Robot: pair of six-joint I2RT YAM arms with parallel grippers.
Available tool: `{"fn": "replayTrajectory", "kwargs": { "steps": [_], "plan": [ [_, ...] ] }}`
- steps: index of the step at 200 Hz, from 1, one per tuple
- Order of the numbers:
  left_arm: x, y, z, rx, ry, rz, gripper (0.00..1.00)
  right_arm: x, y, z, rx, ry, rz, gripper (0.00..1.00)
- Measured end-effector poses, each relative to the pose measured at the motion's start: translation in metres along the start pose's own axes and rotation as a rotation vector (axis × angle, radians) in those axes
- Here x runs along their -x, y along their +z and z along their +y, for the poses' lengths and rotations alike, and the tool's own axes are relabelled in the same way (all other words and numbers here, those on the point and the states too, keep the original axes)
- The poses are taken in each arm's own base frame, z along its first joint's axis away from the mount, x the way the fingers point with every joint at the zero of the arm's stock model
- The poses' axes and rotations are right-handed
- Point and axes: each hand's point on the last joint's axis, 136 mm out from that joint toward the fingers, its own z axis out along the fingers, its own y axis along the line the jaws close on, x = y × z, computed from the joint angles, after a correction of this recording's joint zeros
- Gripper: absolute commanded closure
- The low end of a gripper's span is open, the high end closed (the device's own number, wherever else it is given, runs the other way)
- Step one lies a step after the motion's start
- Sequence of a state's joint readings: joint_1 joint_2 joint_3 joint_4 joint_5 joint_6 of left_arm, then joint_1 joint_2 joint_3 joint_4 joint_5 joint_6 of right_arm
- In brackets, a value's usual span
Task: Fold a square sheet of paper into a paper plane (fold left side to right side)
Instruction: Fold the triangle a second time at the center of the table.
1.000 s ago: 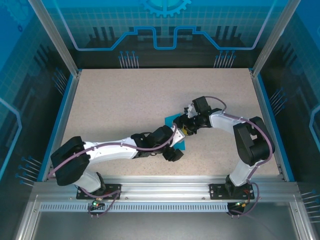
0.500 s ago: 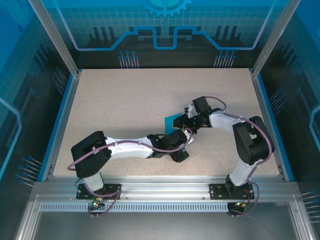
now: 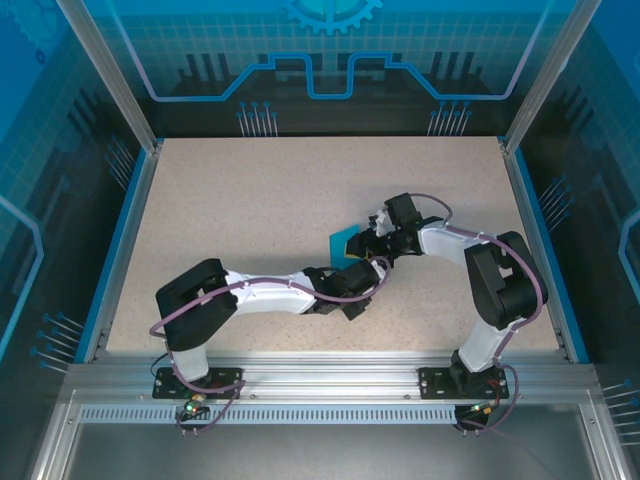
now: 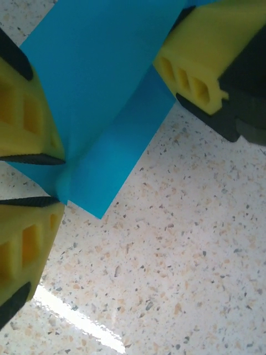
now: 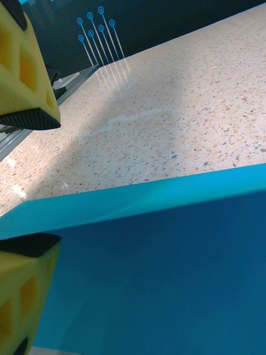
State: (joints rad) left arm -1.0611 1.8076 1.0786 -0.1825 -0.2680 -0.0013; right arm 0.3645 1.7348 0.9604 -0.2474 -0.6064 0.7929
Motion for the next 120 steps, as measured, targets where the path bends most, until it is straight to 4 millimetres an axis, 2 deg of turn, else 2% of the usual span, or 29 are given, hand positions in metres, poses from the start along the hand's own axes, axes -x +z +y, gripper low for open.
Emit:
{"fn": "replayTrajectory", "kwargs": {
  "steps": [44, 120],
  "plan": [
    [0.003, -0.003, 0.011, -0.023, -0.073, -0.011, 0.99, -0.002, 0.0, -0.005, -0.021, 0.003, 0.007, 0.45],
    [0.003, -0.014, 0.021, -0.175, -0.203, -0.057, 1.0, 0.008, -0.008, -0.004, -0.02, -0.007, -0.028, 0.41]
  ]
}}
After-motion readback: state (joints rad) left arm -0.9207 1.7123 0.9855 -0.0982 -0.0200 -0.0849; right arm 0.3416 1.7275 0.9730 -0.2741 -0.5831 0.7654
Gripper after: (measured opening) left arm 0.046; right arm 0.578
